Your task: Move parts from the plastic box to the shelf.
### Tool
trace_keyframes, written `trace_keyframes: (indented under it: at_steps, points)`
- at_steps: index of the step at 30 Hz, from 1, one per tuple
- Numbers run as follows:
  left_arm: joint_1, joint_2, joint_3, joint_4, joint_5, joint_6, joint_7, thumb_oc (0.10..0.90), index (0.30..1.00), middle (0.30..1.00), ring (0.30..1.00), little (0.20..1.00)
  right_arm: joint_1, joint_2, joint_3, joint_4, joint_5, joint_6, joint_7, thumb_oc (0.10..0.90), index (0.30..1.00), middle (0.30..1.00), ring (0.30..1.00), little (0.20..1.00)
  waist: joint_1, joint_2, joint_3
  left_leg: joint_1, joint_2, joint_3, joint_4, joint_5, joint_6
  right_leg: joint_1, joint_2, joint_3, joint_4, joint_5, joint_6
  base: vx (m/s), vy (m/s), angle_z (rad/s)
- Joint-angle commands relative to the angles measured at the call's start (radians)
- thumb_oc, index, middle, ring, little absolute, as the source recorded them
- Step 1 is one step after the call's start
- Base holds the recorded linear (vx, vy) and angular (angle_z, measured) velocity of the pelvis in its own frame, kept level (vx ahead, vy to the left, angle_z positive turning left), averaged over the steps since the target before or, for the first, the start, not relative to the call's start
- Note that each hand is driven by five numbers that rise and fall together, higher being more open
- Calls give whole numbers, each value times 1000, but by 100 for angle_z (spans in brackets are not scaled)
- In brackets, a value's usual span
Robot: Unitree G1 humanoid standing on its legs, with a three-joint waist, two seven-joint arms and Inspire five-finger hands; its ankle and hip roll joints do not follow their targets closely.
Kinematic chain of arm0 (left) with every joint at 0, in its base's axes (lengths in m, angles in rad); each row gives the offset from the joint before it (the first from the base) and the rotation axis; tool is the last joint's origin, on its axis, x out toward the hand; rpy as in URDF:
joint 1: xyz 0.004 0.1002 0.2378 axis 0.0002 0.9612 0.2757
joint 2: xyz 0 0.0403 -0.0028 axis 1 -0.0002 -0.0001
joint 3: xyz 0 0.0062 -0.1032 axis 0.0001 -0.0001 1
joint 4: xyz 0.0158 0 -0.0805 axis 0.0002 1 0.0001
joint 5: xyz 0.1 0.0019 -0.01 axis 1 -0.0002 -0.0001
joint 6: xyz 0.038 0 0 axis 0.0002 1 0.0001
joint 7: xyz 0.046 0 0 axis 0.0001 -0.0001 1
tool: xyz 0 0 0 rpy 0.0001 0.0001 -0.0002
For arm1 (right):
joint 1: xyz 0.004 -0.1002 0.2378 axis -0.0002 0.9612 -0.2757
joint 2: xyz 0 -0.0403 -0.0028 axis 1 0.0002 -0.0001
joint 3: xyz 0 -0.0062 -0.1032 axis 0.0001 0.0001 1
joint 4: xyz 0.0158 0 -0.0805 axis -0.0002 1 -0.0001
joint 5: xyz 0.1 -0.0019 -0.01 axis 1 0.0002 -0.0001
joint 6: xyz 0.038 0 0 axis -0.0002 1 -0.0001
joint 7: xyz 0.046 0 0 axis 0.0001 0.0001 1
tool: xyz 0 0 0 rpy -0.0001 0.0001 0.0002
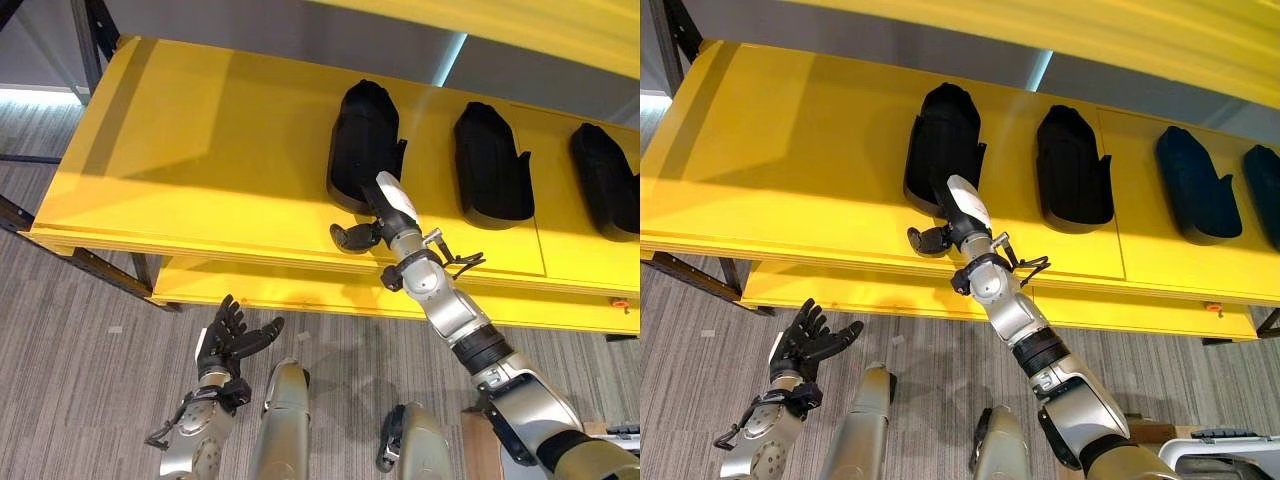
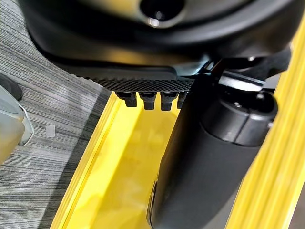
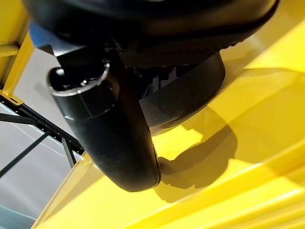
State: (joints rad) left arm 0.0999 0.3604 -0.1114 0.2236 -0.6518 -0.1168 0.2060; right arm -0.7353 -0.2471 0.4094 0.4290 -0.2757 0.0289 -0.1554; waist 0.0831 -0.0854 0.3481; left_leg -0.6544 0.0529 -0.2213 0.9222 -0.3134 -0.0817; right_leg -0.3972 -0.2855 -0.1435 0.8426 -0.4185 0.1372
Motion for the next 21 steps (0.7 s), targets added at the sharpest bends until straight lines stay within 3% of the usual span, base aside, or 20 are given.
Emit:
trace_keyframes:
  at_steps: [1, 21]
  points:
    - [11, -24, 16, -110, 42, -78, -32, 900, 1000, 1000, 1000, 1000, 52, -68, -28, -76, -67, -37, 1, 900, 1000, 1000, 1000, 1000, 6, 20, -68, -2, 55, 9, -5, -36, 36, -22, 40, 21, 56, -22, -88, 0, 0, 0]
    - [19, -20, 37, -110, 48, -79, -48, 900, 1000, 1000, 1000, 1000, 32, -150, -42, -168, -132, -59, 31, 900, 1000, 1000, 1000, 1000, -4, 15, -87, -14, 58, 11, -2, -37, 33, -37, 45, 30, 60, -24, -88, 0, 0, 0]
